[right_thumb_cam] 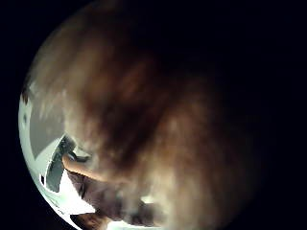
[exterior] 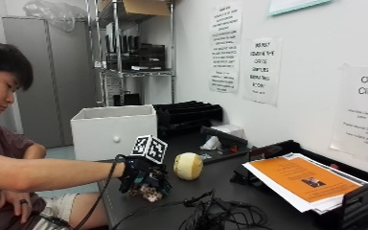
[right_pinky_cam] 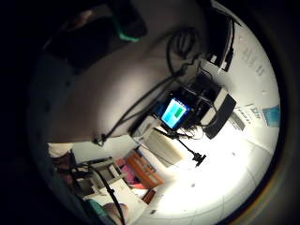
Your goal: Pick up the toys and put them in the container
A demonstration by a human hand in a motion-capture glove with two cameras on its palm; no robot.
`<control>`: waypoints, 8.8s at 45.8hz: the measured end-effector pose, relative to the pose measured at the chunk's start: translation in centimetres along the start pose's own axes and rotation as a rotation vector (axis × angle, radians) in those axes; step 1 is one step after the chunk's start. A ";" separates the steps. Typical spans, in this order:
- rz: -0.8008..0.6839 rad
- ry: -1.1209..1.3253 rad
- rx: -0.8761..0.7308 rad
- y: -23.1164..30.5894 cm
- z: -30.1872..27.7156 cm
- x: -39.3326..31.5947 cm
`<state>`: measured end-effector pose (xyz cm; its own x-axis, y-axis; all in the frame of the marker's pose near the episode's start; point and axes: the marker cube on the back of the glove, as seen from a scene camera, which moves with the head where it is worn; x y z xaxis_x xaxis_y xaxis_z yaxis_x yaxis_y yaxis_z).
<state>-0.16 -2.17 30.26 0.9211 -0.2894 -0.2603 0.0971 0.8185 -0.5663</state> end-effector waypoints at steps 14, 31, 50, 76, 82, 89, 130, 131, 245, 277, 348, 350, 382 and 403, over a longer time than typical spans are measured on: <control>-0.021 -0.086 0.073 -0.8 0.1 0.1; -0.038 -0.094 0.138 -0.8 -1.6 -1.5; -0.086 -0.291 0.383 5.9 -14.1 -1.9; -0.289 -0.106 0.768 15.0 -40.0 -18.7; -0.355 -0.103 0.780 13.8 -42.8 -23.8; -0.524 -0.055 0.799 12.1 -43.8 -28.9; -0.243 -0.216 0.587 11.5 -37.5 -14.4; -0.226 -0.222 0.580 11.6 -36.8 -13.3; -0.155 -0.423 0.600 4.0 -24.8 -9.8; -0.552 -0.346 0.938 11.8 -45.1 -28.2; 0.113 -0.253 0.211 0.5 -24.5 5.9; 0.120 -0.244 0.194 -0.7 -23.9 6.0; 0.039 -0.185 -0.089 -15.0 -14.9 4.2; 0.150 -0.485 0.611 -15.6 -11.6 2.0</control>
<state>-4.15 -21.29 29.55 0.9886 -0.0212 0.1492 0.0193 0.9997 0.0142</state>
